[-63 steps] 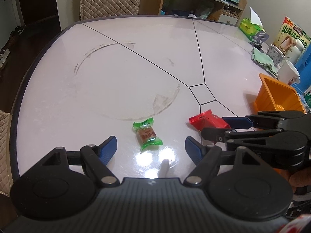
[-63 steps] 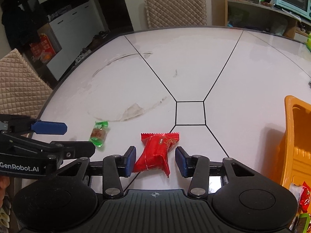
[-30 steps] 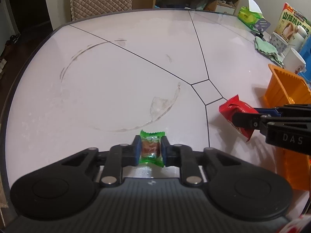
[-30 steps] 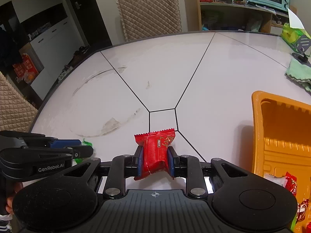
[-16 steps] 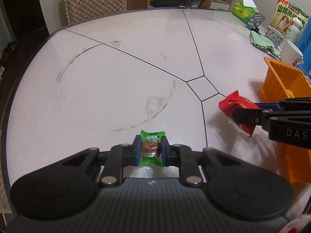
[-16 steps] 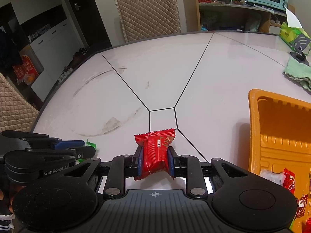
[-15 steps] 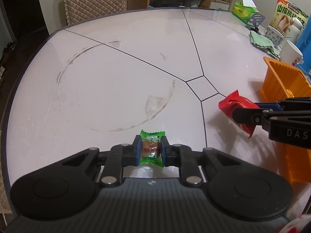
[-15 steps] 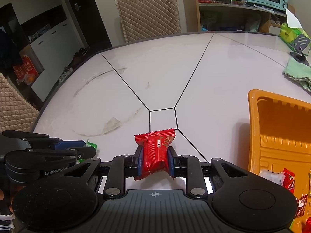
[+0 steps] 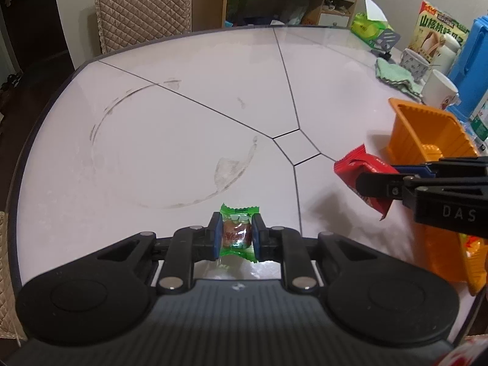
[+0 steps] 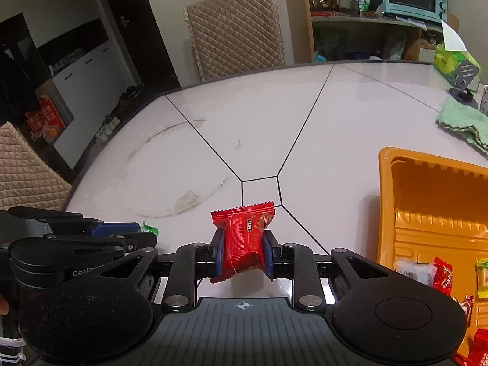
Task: Organize snacks
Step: 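Carry the green candy and red packet over the orange tray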
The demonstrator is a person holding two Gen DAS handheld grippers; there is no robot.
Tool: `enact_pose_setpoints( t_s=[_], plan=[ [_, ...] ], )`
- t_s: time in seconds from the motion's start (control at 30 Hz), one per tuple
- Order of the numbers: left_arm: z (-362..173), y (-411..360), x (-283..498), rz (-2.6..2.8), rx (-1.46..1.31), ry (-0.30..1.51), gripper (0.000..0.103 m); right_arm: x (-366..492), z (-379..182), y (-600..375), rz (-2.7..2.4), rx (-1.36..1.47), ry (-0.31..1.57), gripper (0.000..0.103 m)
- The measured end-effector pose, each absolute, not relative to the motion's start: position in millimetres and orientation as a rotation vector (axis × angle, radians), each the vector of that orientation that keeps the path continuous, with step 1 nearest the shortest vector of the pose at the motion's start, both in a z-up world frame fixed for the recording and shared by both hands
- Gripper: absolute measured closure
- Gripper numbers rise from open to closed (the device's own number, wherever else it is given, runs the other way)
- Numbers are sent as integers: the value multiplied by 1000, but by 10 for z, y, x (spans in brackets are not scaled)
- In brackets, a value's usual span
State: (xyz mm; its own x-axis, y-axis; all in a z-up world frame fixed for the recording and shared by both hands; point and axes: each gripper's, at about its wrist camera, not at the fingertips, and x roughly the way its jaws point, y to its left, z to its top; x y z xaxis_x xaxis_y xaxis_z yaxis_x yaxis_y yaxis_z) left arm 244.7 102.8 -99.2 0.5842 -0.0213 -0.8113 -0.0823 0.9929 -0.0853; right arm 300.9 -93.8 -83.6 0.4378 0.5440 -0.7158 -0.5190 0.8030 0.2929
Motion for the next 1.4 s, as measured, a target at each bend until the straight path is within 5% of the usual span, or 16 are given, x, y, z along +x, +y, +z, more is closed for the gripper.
enact_pose_setpoints(
  t_s=[0.8, 1.4],
  plan=[
    [-415, 104, 1860, -143, -103, 868, 85, 2286, -401, -1779, 635, 114, 833, 77],
    [-328, -1059, 2164, -341, -45, 845, 85, 2195, -354, -3033, 400, 172, 826, 77]
  ],
)
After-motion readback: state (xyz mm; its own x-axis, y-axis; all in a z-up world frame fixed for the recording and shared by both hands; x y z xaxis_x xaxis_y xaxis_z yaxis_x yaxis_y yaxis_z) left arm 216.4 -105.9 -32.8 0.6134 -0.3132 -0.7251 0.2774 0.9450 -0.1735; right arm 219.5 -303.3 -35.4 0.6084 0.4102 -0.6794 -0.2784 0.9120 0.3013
